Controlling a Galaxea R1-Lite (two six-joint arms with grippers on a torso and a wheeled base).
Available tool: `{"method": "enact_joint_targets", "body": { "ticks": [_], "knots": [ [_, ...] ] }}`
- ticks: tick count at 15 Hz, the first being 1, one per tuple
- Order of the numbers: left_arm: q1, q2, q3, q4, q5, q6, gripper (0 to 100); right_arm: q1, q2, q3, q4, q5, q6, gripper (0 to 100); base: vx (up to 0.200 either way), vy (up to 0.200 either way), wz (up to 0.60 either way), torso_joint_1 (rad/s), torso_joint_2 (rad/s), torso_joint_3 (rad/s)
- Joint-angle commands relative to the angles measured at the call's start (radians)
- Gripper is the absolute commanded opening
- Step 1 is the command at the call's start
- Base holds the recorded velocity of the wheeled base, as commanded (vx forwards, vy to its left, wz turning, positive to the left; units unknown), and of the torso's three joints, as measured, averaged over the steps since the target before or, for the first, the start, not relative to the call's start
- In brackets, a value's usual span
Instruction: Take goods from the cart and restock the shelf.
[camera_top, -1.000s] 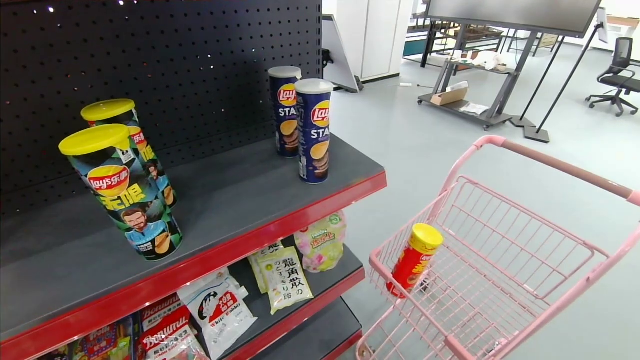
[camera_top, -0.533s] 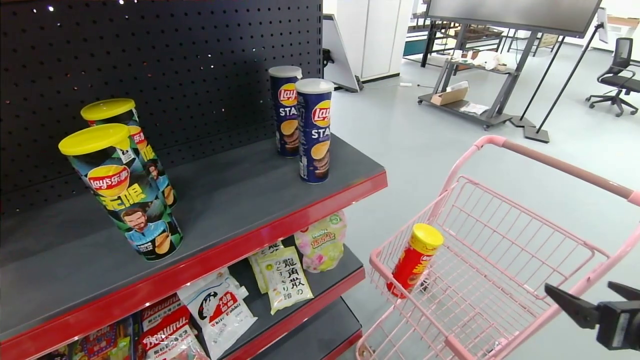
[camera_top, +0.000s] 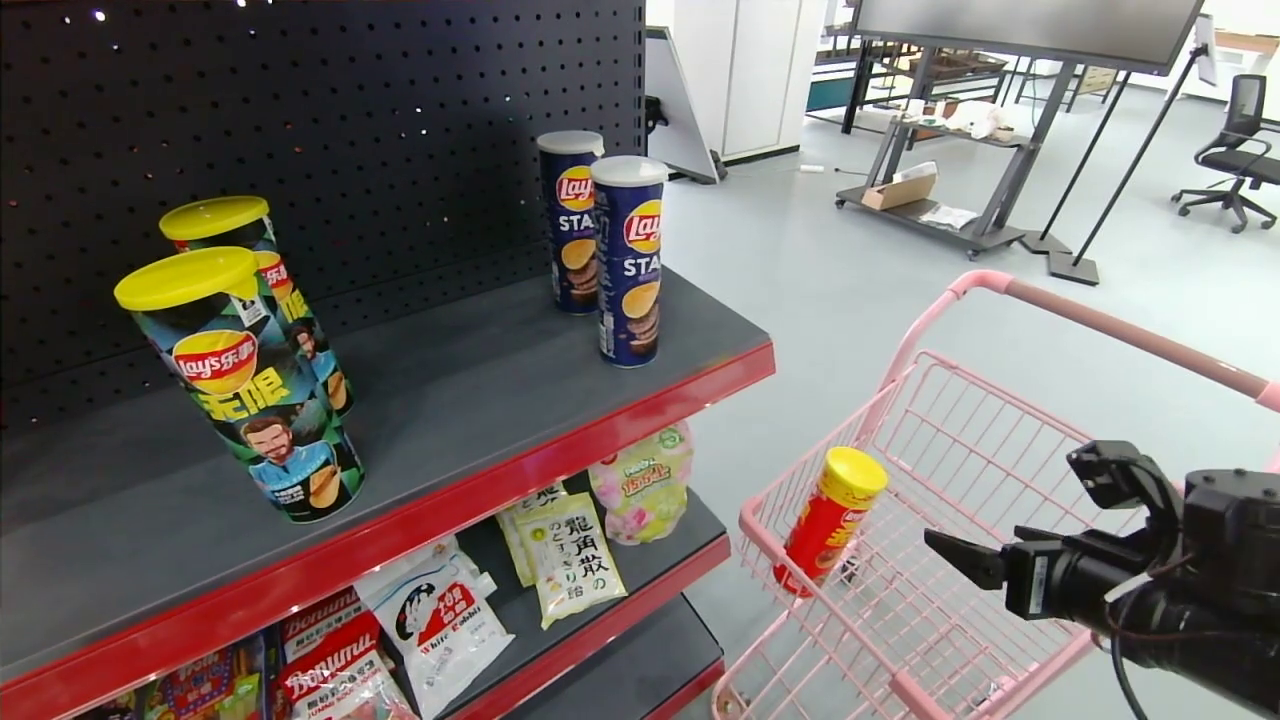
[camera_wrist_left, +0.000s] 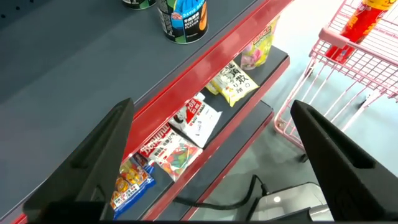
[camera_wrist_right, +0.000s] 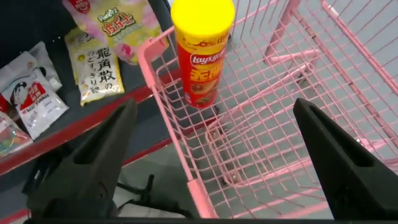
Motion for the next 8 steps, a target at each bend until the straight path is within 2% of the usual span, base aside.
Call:
{"method": "enact_joint_targets", "body": {
  "ticks": [1,2,3,8],
  "knots": [
    [0.001,0.009,0.002,0.001,0.001,0.0,100,-0.002,0.332,0.023,-0.31,0.033,0.006,100,0.0,0.0,0.0,0.0,0.0,0.0],
    [0.0,0.015,0.0,-0.001,0.001,0.0,100,-0.016,0.433,0.033,-0.484,0.084,-0.008,100,0.0,0.0,0.0,0.0,0.0,0.0],
    [0.001,0.017,0.0,-0.001,0.001,0.0,100,-0.016,0.471,0.041,-0.529,0.108,-0.015,100,0.0,0.0,0.0,0.0,0.0,0.0],
    [0.001,0.017,-0.003,-0.001,0.006,0.0,100,-0.005,0.551,-0.016,-0.529,0.131,-0.043,100,0.0,0.0,0.0,0.0,0.0,0.0]
  ]
}}
